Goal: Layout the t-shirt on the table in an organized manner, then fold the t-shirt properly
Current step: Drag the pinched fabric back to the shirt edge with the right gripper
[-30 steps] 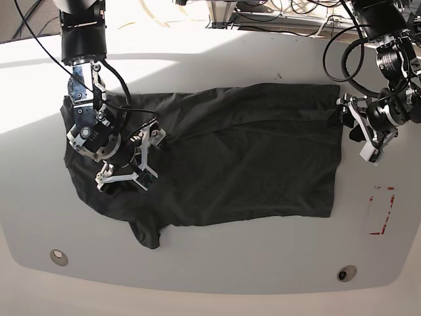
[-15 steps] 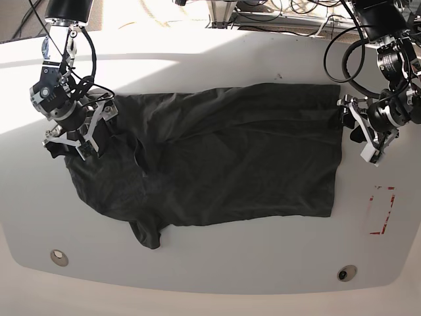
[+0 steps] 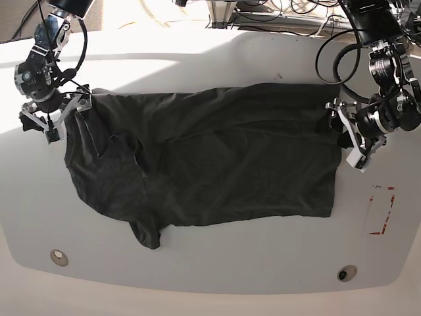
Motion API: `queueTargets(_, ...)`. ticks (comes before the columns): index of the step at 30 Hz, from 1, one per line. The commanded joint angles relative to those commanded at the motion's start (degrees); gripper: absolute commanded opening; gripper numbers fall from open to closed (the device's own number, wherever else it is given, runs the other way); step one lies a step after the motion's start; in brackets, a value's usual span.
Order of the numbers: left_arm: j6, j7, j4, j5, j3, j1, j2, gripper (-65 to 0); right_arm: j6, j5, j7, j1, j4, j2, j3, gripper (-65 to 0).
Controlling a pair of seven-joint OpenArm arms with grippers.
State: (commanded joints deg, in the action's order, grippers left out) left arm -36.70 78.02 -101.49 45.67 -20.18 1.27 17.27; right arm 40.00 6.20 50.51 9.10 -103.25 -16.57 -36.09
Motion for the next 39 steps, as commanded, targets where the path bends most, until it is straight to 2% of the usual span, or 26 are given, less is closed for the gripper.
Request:
queueTargets(9,0.0,-0.1,0.1,0.0,1.8,1.0,-0.1,-25.3,0.0,0.0,0.0,-0.5,7.2,0.4,-4.3,-1.7)
queueTargets(18,0.0,-0.1,0.1,0.0,1.8,1.1,-0.1,-25.3,0.0,0.1,-0.2,-1.6,10.1,2.2,-4.3,-1.7)
queueTargets(20,0.0,-0.1,0.1,0.0,1.8,1.1,-0.1,-25.3,0.0,0.1,-0.2,-2.2,11.6,2.3,-4.3,-3.5)
queueTargets(23,0.0,-0.1,0.1,0.0,1.8,1.1,-0.1,-25.3,0.0,0.4,-0.6,-2.8,13.8,2.3,-4.3,-8.9)
queueTargets(31,0.0,-0.1,0.1,0.0,1.9,1.1,-0.1,-25.3,0.0,7.1,-2.4,-3.4,19.1,0.2,-4.3,-27.3)
queueTargets(36,0.0,-0.1,0.1,0.0,1.9,1.1,-0.1,-25.3,0.0,8.8,-2.3,-3.5,20.0,-0.4,-4.2,-41.9)
queueTargets(39,0.0,-0.1,0.1,0.0,1.9,1.1,-0.1,-25.3,0.0,8.4,-2.3,-4.2,19.8,-0.4,-4.2,-53.7)
